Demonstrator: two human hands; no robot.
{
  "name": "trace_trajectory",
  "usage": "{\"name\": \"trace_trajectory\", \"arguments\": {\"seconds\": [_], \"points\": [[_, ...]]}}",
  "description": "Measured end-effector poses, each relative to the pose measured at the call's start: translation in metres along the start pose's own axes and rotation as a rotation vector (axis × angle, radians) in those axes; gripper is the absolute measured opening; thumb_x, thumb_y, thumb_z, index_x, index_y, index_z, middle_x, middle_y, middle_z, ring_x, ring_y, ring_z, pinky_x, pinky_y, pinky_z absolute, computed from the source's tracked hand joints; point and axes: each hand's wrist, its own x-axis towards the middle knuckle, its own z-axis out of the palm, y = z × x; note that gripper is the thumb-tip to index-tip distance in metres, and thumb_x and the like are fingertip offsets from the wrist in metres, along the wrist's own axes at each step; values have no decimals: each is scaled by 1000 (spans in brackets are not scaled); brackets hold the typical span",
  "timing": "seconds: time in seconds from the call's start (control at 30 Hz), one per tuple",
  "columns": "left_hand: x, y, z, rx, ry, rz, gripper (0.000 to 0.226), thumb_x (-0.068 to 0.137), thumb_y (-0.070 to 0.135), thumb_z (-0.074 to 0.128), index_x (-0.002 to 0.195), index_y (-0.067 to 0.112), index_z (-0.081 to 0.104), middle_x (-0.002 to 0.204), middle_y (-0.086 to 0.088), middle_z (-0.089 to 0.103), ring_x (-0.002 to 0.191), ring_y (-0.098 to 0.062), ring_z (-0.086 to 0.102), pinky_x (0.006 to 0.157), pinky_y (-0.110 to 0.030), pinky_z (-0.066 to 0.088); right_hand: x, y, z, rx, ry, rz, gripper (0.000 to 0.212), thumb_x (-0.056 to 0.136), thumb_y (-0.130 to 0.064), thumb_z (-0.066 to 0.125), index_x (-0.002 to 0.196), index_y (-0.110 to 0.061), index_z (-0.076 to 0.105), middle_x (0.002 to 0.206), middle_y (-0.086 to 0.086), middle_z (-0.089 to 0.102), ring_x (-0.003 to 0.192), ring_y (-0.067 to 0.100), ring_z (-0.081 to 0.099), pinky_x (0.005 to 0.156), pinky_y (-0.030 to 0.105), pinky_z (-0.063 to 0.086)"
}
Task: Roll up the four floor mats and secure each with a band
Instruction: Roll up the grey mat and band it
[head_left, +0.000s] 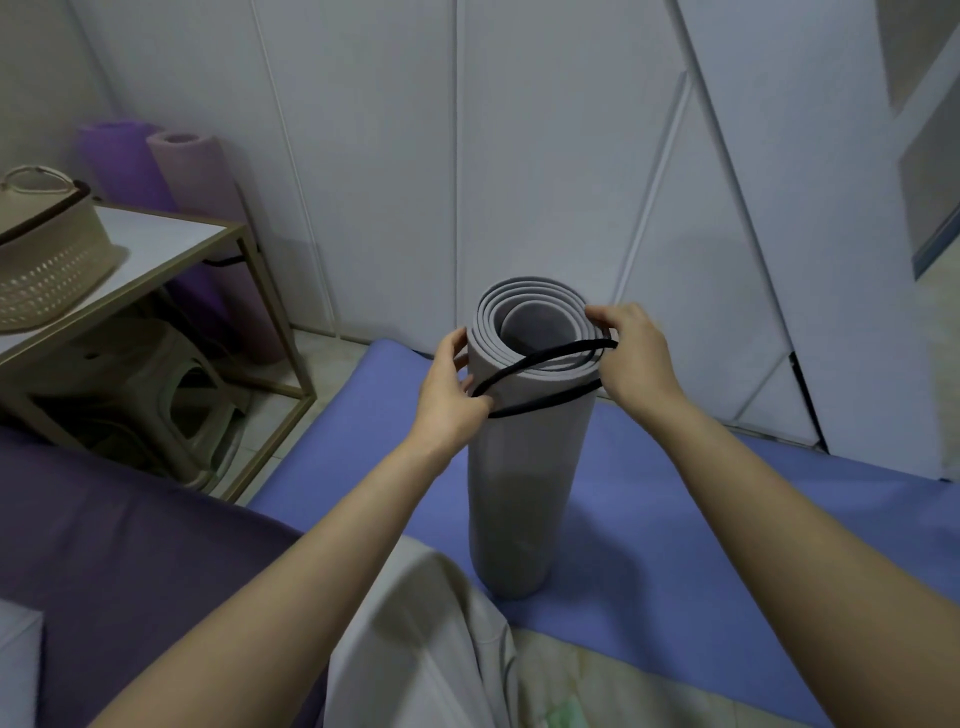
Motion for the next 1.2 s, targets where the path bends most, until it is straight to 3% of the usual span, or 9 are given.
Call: {"name": "trace_trajectory", "arguments": {"seconds": [0.17,0.37,0.43,0.57,0.7,0.8,0.9,1.07,1.2], "points": [[7,-4,-1,66,29,25,64,85,-12,53,139,19,39,128,5,49,91,11,53,76,-13,47,-4,2,-4,153,40,44,57,81,20,36,126,-8,57,128,7,57,114,21,55,96,22,42],[15,-7,-6,103,57,25,62,84,-18,43,137,14,44,121,2,54,106,-12,54,76,-19,51,3,5,-9,186,31,129,49,81,18,46,122,-5,62,112,10,66,91,14,59,89,22,46],[19,-8,-8,44,69,1,64,82,-23,37,137,10,45,116,-2,57,101,-16,58,78,-26,54,3,4,-11,202,12,149,52,77,21,42,115,-4,66,105,12,69,91,16,61,90,26,48],[27,-5,-15,40,15,-64,69,76,-29,29,129,8,53,93,3,60,84,-16,62,63,-20,52,8,3,-14,201,-66,203,59,71,23,31,106,-6,71,89,6,67,92,17,62,86,26,50],[31,-5,-21,68,-32,-89,53,78,-27,31,103,6,63,79,-2,53,60,-14,53,52,-17,47,8,1,-14,229,-152,243,28,85,13,54,99,-4,71,91,11,67,87,19,61,84,30,51],[31,-7,-24,118,-47,-99,46,82,-23,38,88,18,59,83,-6,56,62,-18,53,48,-17,45,6,-2,-9,253,-198,237,28,86,16,51,97,-2,69,94,13,65,87,20,59,82,29,50],[28,-8,-25,105,-123,-100,32,88,-14,47,88,18,51,96,-7,63,68,-20,59,51,-23,46,9,-2,-4,131,-220,139,40,81,17,42,80,-18,59,104,9,64,94,24,59,84,32,49],[27,-4,-34,92,-208,-95,28,92,-10,47,87,17,46,88,-1,59,71,-17,55,52,-21,46,8,-3,-5,-10,-280,2,38,80,6,52,107,-21,54,101,-7,60,101,12,57,81,25,43],[31,1,-39,146,-275,-98,42,90,-15,42,111,20,51,109,3,58,86,-10,60,58,-19,52,8,-9,-10,-154,-290,-119,41,84,-6,60,122,-19,56,111,0,67,108,14,61,87,24,44]]}}
